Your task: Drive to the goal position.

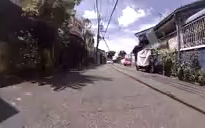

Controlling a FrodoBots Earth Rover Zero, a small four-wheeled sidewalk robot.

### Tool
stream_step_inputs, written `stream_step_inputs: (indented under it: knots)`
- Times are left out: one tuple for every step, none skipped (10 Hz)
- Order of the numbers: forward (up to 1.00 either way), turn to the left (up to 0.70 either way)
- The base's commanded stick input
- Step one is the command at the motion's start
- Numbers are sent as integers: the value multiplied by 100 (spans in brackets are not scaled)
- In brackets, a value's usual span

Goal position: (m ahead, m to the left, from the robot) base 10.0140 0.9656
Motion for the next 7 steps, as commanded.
stream_step_inputs:
  knots:
    - [70, -25]
    - [70, -25]
    - [70, -13]
    - [70, 2]
    - [70, 10]
    - [70, 10]
    - [70, 9]
